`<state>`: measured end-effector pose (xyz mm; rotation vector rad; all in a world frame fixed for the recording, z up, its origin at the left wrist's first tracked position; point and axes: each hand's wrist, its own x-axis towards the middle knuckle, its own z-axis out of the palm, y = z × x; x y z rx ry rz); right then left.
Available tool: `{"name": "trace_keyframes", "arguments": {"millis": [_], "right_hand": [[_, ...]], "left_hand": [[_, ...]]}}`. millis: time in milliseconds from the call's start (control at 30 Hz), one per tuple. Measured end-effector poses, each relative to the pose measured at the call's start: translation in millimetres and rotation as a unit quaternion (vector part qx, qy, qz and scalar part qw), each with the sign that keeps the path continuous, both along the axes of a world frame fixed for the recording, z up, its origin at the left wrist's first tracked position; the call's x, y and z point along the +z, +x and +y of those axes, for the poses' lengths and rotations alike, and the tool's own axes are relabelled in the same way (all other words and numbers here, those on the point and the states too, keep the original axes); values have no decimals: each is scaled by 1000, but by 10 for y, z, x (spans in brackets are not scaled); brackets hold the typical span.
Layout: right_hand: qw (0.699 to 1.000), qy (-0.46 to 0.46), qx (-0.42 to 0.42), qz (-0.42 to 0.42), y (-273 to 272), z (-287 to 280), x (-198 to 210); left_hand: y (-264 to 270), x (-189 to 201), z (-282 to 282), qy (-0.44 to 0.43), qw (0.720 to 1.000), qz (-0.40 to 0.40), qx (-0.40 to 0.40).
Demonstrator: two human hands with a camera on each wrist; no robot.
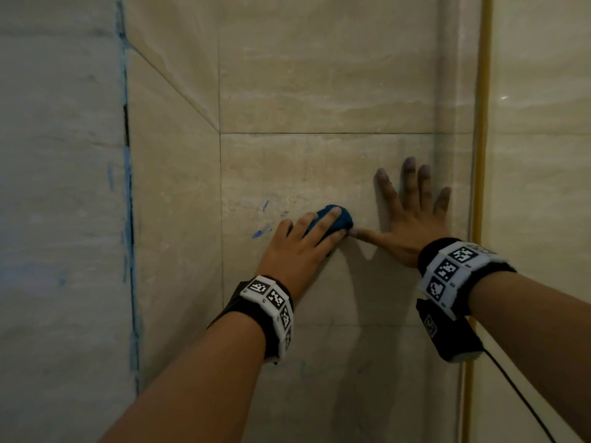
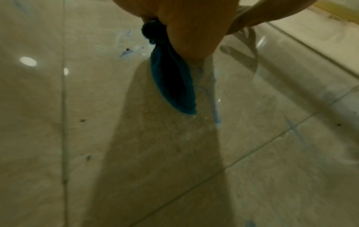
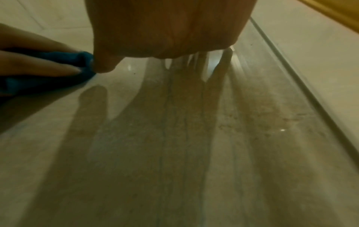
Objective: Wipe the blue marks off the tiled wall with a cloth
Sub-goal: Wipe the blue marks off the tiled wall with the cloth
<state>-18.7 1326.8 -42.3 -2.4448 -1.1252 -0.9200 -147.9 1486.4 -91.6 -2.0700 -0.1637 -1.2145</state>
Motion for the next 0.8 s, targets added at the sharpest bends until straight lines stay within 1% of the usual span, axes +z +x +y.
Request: {"name": "trace_keyframes", "arguments": {"millis": [100,167,233,267,367,400,467,600,633,700,733,800], "right_hand": [[1000,10,-14,-7,-67,26,-13],[999,-6,-26,-30,-129,78,-37],[999,-23,-24,-35,-166,131,-54],[999,-24,-19,-32,-171,149,-58],[999,-20,-14,-25,-167,174,-63],[999,-20,-14,-26,-165,176,-64],[999,-21,-14,-28,-165,181,-65],[999,-19,-10,-27,-160,190,-75],[999,-19,-9,-26,-161,187,-72],[1000,-23,-4,-20,-161,176,-65],[999,-27,-3,-18,-162,170,-62],[999,-32,-3,-16,-162,167,-57]], "left_hand": [[-124,-70,56,1,999,0,42],[-162,-101,85,-27,997,2,70],[-178,-50,24,-60,995,-24,74],[-197,-5,-48,-82,992,-28,90],[-149,19,-117,-143,977,46,155],[-160,9,-131,-156,975,48,149],[-179,-5,-103,-113,987,21,114],[-231,-45,5,-90,990,15,110],[-260,5,-9,-98,988,14,120],[-281,90,-6,-150,972,31,180],[-299,137,9,-180,965,15,191],[-323,202,23,-233,953,-57,186]]}}
